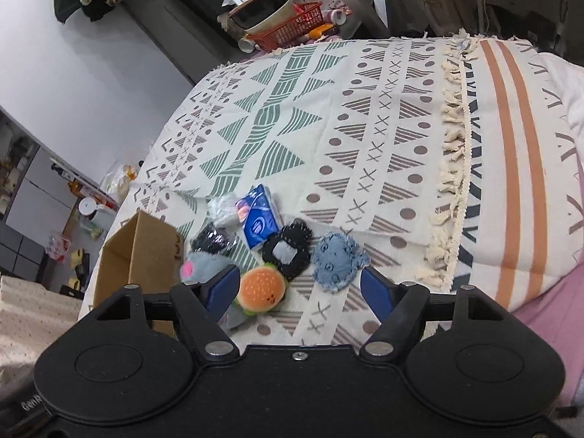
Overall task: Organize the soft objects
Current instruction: 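Grasp the burger plush with the left gripper while the right gripper grasps the blue denim plush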
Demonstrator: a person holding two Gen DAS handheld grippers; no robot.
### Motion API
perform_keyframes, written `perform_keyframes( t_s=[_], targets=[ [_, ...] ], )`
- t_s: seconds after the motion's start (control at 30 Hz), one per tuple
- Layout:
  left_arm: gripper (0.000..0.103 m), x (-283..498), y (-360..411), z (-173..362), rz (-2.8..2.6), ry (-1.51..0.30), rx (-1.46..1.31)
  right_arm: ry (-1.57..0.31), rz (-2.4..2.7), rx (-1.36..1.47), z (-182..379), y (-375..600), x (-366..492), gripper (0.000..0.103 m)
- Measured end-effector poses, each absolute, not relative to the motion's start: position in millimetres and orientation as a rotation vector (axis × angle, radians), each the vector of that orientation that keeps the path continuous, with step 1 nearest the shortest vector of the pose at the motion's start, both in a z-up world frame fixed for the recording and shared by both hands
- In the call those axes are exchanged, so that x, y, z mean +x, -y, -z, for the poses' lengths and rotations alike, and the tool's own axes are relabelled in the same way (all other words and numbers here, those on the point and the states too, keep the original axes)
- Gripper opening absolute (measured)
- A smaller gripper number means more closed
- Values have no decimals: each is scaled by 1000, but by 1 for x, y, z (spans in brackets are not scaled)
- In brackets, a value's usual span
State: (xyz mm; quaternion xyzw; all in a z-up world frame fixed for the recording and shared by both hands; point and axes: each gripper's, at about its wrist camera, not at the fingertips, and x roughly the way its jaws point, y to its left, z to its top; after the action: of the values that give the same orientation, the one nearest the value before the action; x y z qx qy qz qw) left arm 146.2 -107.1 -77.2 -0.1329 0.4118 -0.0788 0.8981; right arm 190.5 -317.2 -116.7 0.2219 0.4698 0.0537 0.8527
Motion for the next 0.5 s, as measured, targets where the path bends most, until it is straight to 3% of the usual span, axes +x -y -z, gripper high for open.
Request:
perform_keyframes(
  t_s=[0.5],
  targets=[
    [55,183,142,134,147,-955,-295,-1074,-101,588,174,335,220,59]
  ],
)
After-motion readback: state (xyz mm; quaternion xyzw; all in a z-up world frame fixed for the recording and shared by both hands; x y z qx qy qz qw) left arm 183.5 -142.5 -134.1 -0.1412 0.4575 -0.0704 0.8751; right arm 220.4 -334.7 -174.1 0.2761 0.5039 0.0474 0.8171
